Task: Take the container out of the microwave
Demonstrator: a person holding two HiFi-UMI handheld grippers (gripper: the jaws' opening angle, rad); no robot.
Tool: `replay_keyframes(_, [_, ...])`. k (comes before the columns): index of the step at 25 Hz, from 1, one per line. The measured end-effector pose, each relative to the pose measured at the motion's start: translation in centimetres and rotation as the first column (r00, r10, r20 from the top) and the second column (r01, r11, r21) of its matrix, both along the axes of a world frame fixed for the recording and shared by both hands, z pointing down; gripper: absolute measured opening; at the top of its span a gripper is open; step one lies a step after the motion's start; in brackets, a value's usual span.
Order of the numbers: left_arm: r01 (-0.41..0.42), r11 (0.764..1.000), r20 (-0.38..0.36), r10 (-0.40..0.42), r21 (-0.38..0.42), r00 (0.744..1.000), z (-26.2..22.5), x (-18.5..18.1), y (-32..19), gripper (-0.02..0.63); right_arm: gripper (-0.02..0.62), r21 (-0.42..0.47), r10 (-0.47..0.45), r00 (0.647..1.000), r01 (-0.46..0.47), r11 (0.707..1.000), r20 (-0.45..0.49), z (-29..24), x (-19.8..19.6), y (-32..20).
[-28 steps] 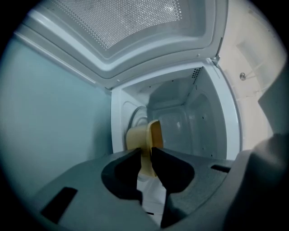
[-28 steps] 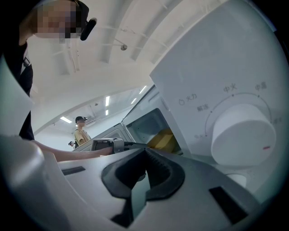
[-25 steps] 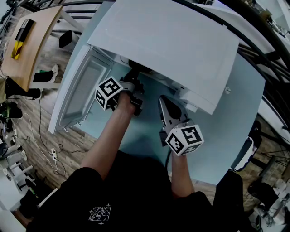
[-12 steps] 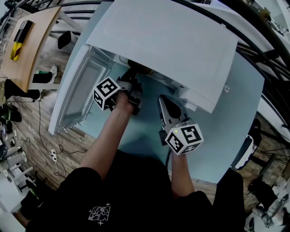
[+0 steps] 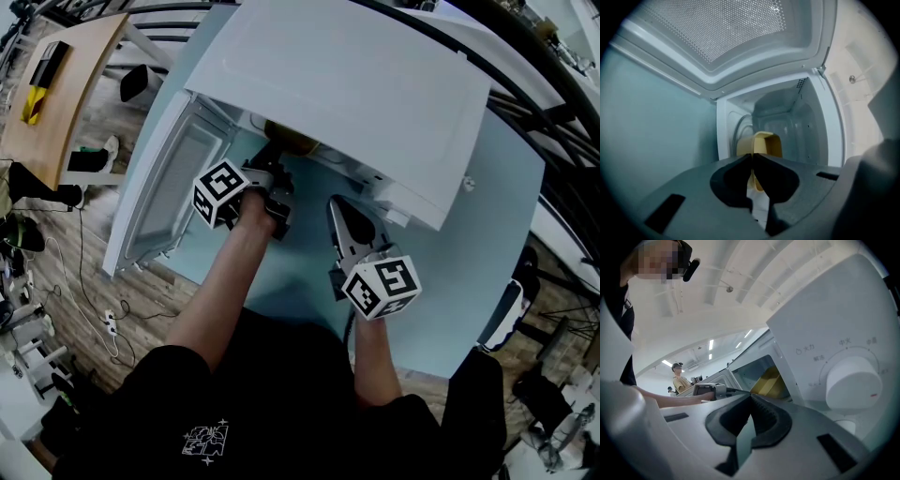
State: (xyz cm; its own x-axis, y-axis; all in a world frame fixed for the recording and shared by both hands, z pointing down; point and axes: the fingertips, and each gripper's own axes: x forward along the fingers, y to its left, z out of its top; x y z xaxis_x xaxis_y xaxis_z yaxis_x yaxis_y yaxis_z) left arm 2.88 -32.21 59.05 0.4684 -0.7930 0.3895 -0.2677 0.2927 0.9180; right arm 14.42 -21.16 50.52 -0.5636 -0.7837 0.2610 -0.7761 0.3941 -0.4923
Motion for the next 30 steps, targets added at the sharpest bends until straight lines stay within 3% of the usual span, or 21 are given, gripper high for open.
replay_keyframes(30, [-0.042, 0.999, 0.021, 0.042, 0.018, 0.999, -2.1, -3.5, 4.0, 0.028, 0.005, 0.036, 0.031, 0.999, -0.030, 0.999, -0.036, -2.3, -3.6, 3.2])
